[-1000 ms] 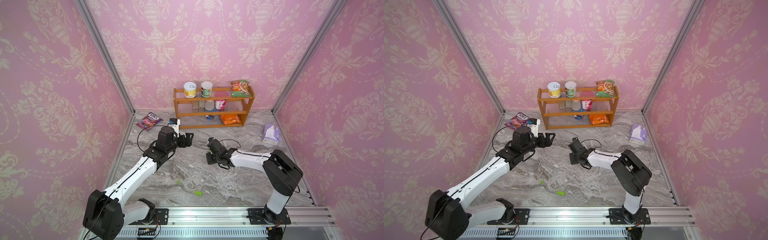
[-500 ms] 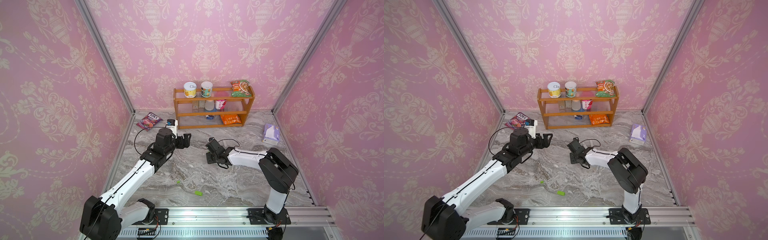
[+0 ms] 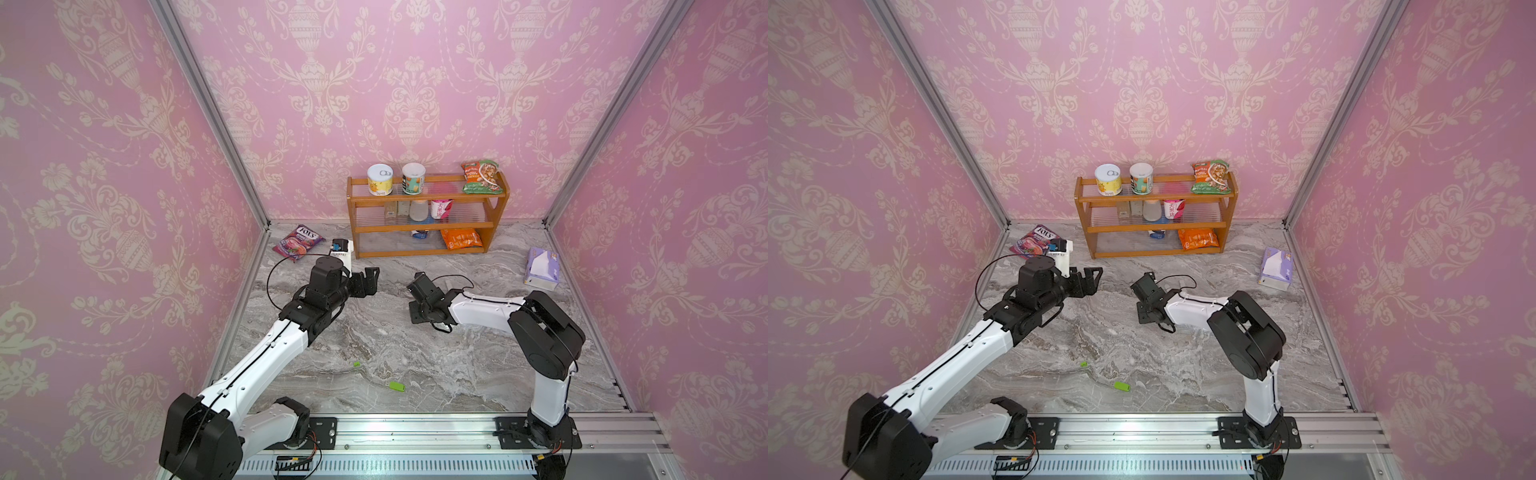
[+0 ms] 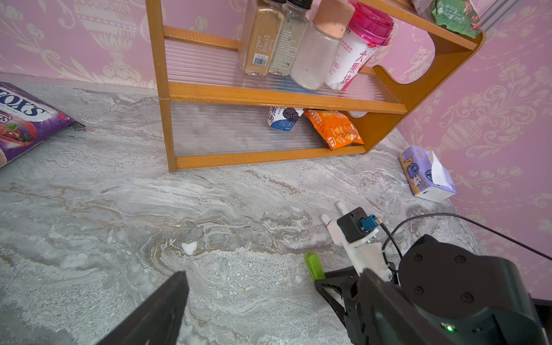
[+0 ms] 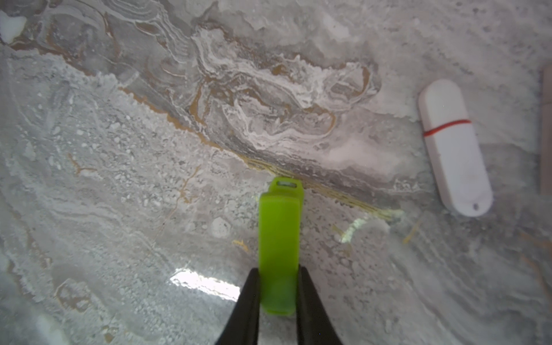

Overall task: Close the usb drive cover
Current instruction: Place the USB drive at the center of the board.

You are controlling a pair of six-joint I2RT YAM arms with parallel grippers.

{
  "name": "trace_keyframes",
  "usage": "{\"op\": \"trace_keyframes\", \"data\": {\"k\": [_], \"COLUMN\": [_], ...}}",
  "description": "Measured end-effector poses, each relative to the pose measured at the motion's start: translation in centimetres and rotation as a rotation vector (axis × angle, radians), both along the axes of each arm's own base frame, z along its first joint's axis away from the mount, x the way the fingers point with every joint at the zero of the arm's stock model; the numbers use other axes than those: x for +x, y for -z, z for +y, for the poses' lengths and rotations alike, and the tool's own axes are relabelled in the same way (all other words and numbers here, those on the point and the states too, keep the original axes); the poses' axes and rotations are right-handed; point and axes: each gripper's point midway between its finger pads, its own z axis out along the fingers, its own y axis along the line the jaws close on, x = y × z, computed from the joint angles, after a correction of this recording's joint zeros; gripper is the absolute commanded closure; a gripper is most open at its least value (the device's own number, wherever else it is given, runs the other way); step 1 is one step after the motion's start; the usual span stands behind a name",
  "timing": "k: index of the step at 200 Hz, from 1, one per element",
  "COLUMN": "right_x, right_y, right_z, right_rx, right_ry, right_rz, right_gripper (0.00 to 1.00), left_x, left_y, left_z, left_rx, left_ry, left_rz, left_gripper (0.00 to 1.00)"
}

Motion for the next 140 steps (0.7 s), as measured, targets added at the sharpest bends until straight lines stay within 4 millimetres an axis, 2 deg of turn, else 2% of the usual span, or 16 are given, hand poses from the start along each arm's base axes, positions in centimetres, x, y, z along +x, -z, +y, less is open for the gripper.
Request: {"op": "trace_keyframes", "data": {"k": [38,72,126,140], "right_x": [2.4,4.0,4.1,4.0], "right_y": [-0.4,-0.8,-0.4,-0.3], "right_z": [-1.3,-2.0,-1.0,-0.9], "right_rx": [-0.004,-0.006,0.021,0.020], "right_ry": [0.037,0.046,0.010,0.003], "right_rz": [-0.010,-0.026,-0.017,-0.013], "right_gripper": [0.95,0.88,0.59,0.56], "left_x": [0.0,0.0,0.0,0.0], "left_y": [0.1,0.2,0.2,0.2], "left_z": [0.1,0.1,0.1,0.1], "left_rx": [0.004,0.006,0.007,0.006], "left_ry": [-0.002,-0.002,-0.002,-0.003], "left_rz": [0.003,0.003,0.004,0.004], "left_gripper": [0.08,0.08,0.08,0.08]}}
